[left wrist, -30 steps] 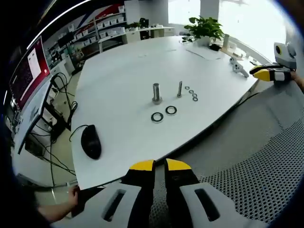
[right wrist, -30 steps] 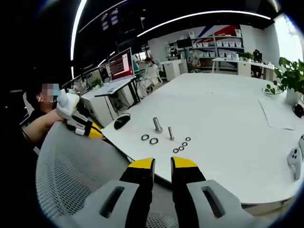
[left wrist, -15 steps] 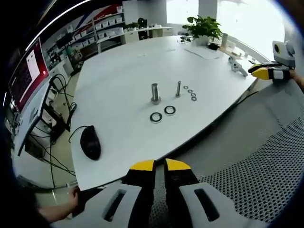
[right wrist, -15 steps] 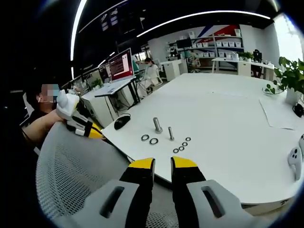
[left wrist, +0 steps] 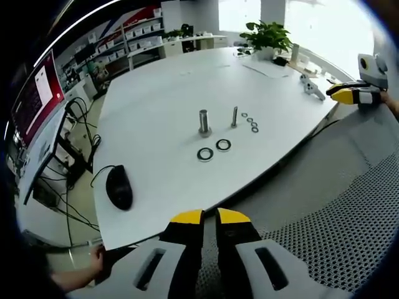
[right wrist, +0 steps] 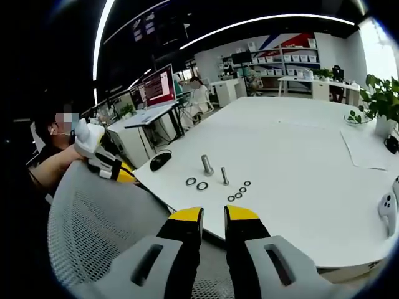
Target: Place the washer onto the threaded stud by aligning its center hole with the stud, sliding it down to the base, and recovering from edge contact or off-axis alignment until the washer reaches the visible bottom stop.
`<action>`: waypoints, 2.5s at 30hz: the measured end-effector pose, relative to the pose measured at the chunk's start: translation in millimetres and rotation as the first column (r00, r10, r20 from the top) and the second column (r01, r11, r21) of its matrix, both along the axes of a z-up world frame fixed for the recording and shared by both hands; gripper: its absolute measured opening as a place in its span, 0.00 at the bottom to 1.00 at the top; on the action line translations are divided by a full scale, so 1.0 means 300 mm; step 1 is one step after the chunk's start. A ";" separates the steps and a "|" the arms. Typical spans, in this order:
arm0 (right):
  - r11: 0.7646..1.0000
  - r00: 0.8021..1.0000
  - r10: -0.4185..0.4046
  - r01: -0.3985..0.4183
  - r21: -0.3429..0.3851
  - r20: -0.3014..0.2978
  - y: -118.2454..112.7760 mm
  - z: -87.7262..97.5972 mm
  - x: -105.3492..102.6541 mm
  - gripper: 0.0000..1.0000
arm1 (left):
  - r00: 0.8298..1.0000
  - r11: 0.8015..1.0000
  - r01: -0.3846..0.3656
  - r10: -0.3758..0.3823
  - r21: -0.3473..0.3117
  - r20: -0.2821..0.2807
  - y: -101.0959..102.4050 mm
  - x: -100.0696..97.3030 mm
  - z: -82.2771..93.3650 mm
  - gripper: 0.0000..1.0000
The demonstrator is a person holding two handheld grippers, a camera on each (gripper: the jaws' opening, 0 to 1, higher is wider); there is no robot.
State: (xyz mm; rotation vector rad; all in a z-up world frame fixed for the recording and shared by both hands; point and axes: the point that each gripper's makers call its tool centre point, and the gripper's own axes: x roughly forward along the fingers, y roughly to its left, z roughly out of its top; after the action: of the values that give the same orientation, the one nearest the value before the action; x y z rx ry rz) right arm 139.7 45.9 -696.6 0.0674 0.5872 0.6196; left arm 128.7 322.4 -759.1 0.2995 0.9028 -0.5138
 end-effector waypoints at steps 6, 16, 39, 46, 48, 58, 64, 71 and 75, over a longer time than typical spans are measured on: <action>1.000 1.000 0.005 -0.005 -0.007 -0.006 0.003 -0.003 0.009 0.16 | 1.000 1.000 0.004 -0.004 -0.014 -0.014 -0.001 0.003 -0.002 0.05; 1.000 1.000 0.008 -0.008 -0.015 -0.011 0.004 -0.007 0.000 0.16 | 1.000 1.000 0.005 -0.005 -0.009 -0.009 -0.002 0.001 -0.003 0.05; 1.000 1.000 -0.017 0.017 0.001 0.002 -0.006 0.000 0.011 0.17 | 1.000 1.000 0.002 -0.002 -0.010 -0.006 0.001 0.001 -0.001 0.05; 1.000 1.000 -0.012 0.012 -0.017 0.010 -0.004 0.002 0.016 0.17 | 1.000 1.000 0.004 -0.004 -0.012 -0.006 0.002 0.004 0.000 0.05; 1.000 0.999 -0.031 0.031 0.003 0.030 -0.010 0.014 0.025 0.17 | 1.000 1.000 0.003 -0.003 -0.014 -0.004 0.002 0.003 0.000 0.05; 0.999 1.000 0.026 -0.026 -0.022 -0.001 0.007 -0.001 0.009 0.17 | 1.000 1.000 -0.002 0.002 -0.015 -0.003 0.002 0.005 0.002 0.05; 1.000 1.000 0.021 -0.021 0.005 -0.016 -0.006 0.003 0.013 0.17 | 1.000 1.000 -0.002 0.002 -0.014 -0.004 0.003 0.003 0.002 0.05; 1.000 1.000 0.028 -0.028 0.006 0.003 -0.023 0.033 0.049 0.17 | 1.000 1.000 -0.009 0.009 -0.015 -0.002 0.004 0.003 0.002 0.05; 0.999 0.999 0.047 -0.046 -0.009 0.026 -0.021 0.064 0.077 0.17 | 1.000 1.000 -0.008 0.008 -0.014 -0.002 0.003 0.001 0.002 0.05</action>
State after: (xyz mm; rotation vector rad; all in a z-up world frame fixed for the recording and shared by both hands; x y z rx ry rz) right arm 162.8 39.5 -677.4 0.0371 0.5670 0.6622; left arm 129.2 323.4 -758.6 0.2826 0.9019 -0.5128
